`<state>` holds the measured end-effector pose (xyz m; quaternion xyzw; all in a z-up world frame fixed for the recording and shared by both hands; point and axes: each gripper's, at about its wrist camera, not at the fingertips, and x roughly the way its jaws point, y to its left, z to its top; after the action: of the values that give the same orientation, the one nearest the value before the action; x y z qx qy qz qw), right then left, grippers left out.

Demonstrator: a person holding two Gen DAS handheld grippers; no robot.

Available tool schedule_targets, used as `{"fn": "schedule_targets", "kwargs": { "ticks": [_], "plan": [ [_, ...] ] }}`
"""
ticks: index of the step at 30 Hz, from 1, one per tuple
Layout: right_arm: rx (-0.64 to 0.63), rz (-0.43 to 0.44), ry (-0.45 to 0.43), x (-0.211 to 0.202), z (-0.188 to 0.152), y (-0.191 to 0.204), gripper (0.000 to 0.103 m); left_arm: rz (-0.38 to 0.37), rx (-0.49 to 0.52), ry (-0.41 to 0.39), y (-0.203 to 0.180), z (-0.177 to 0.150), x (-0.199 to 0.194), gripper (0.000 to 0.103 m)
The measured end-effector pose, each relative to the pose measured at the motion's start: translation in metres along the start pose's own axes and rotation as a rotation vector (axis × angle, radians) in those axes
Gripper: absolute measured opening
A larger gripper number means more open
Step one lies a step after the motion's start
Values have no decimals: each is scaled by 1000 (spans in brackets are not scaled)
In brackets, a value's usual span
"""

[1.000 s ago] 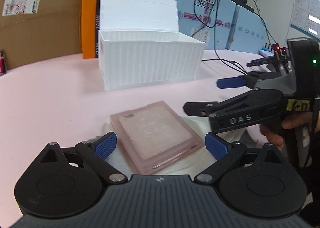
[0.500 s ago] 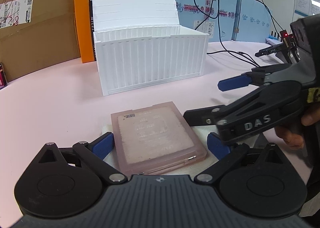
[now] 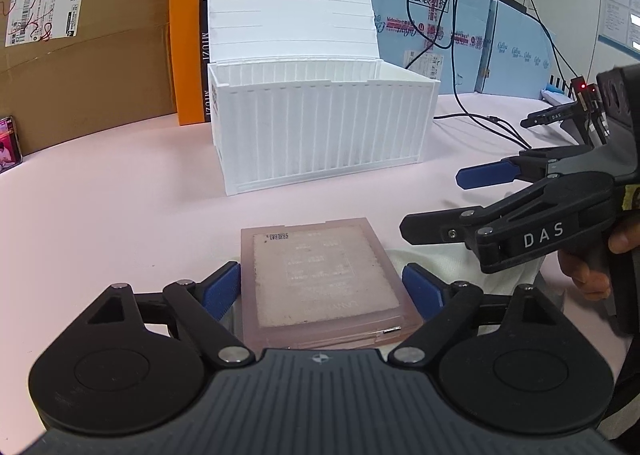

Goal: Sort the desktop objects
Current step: 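Close the left tool on the translucent pink flat case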

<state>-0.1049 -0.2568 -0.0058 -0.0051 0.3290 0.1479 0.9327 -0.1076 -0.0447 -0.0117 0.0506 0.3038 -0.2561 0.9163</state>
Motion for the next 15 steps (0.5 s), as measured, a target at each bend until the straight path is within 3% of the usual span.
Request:
{"fn": "schedule_targets", "kwargs": {
  "ticks": [7,11,15],
  "plan": [
    [-23,-11,5,1,-5,2,103,55,22,-18,-4,2,-1,86],
    [-13,-19,0,0,-5,0,103,48,10,-21,-2,2,1,87],
    [4,-2,-12,2,-2,-1,103,39,-3,-23,1,2,2,79]
  ]
}}
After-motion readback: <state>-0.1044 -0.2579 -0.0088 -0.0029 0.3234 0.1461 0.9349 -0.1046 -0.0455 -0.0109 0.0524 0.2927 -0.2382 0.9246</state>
